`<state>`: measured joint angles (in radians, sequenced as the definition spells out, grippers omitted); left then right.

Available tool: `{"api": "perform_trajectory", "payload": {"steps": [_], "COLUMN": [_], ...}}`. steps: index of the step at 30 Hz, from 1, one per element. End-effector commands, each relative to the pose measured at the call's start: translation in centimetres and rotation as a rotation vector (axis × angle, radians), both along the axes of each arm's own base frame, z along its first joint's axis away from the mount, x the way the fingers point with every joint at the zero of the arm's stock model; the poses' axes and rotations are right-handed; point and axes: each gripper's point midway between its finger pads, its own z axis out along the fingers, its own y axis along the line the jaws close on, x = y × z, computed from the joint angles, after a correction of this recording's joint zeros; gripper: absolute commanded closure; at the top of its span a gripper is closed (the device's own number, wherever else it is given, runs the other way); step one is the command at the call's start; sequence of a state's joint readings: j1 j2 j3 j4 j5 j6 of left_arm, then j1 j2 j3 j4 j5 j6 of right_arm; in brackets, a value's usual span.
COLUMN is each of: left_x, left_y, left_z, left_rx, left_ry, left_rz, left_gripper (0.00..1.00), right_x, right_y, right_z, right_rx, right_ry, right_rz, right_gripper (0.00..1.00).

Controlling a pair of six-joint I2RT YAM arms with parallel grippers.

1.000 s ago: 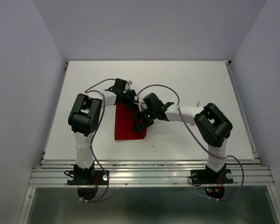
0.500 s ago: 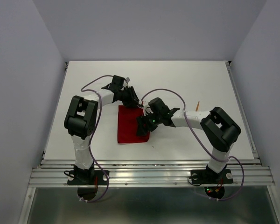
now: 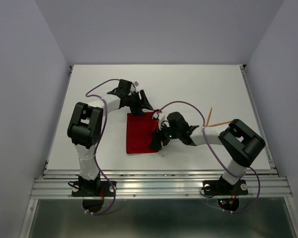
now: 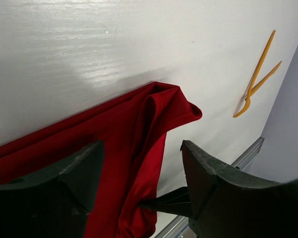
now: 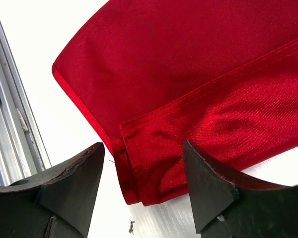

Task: Fold the napkin into a case and place the utensils inside
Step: Fold the lower triangle-folded napkin at the center of the board.

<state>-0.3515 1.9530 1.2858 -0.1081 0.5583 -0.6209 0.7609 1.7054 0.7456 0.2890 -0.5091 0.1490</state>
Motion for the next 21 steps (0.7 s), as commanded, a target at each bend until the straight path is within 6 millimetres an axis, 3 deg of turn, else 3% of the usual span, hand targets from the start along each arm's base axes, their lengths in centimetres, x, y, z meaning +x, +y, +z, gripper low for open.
{"api": "perform_trajectory", "payload": {"steps": [1,6,11,21], "left_x": [0.8,0.5,0.9,1.0], "left_y": [-1.3,-2.9,-3.4,-4.4], "left_z": [4.3,3.6,2.4,0.6], "left_rx": [-0.042,0.002,0.060,0.119], "left_ry": [-0.109,-0.104,-0.099,-0.091], "left_rz": [-0.063,-0.107,-0.113,-0.142], "left_gripper": [0.25,0.22,0.30,0.35], "right_x": [-0.9,-1.0,-1.0,-1.1], "right_y": [-0.6,-0.7,-0.8,-1.0], "right_z": [-1.2,-1.5,-1.5,-1.4], "right_rx": [-0.031,-0.043,-0.044,-0.056], "right_ry": [-0.029,-0.006,0.002,0.011], "right_rz": [0.035,0.032,0.016,0.010], "right_gripper": [0.30,0.30,0.29,0.29]}}
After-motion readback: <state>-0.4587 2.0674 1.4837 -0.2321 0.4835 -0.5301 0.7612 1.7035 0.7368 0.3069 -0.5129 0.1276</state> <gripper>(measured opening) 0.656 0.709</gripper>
